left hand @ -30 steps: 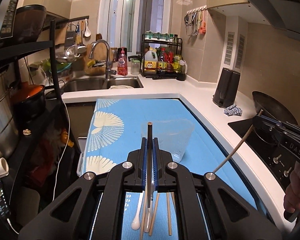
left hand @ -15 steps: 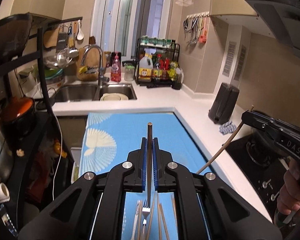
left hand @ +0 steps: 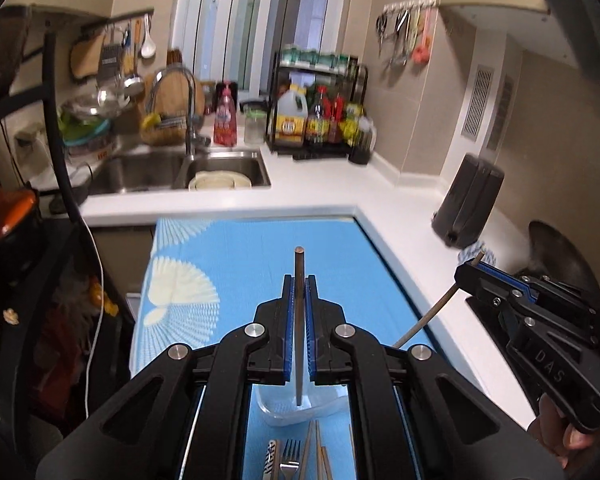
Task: Organize utensils
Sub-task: 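Lower the chopsticks into the clear container and open both tools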
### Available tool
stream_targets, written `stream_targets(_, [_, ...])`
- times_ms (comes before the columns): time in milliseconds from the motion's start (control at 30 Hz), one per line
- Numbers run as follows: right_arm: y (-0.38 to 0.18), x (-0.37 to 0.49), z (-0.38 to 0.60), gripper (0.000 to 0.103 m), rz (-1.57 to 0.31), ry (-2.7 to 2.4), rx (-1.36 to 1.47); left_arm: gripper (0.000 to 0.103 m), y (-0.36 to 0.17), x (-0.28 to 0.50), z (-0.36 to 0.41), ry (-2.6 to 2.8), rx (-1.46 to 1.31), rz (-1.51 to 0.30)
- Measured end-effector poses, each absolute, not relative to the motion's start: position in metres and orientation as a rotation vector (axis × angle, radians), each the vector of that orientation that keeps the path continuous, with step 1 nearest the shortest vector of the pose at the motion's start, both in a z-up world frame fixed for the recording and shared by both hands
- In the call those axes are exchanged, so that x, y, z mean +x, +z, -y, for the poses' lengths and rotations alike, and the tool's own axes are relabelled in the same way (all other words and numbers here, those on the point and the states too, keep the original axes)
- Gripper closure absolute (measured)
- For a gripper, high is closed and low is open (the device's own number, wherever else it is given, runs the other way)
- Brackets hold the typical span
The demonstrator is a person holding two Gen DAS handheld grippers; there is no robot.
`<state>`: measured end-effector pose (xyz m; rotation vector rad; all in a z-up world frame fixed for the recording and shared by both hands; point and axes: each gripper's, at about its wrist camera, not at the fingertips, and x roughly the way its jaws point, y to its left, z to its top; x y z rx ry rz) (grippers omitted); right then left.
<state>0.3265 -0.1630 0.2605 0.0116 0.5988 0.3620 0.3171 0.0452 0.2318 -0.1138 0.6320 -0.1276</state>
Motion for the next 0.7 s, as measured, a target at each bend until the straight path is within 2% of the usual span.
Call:
stream_targets(133, [0.233, 0.339, 0.163, 0.097, -0.666, 0.366, 0.017, 0.098, 0.205, 0.326, -0.049, -0.139, -0.119, -0.687])
stream_targets(233, [0.221, 0.341, 0.163, 0.092, -0.699, 0.354, 0.014, 0.094, 0.194, 0.33, -0.052, -0.142, -0.121, -0.722])
stream_targets(267, [0.218, 0.341, 0.164, 0.09, -0.708, 0.347, 0.018, 0.09, 0.193, 0.33, -0.055, -0.14, -0.128, -0.729])
stream_targets(333, [0.216, 0.339, 0.166, 0.08, -0.71, 0.343, 0.022, 0.067, 0.196, 0.326, -0.058, -0.14, -0.138, -0.709])
stream_targets(433, [0.218, 0.332, 0.171, 0.068, -0.701, 0.323, 0.02, 0.057, 0.206, 0.317, -0.062, -0.127, -0.123, -0.661])
stream_targets(700, [0.232, 0.29, 0.186, 0.066, -0.618, 0.298, 0.011, 0.056, 0.223, 0.27, -0.068, -0.105, -0.118, -0.563])
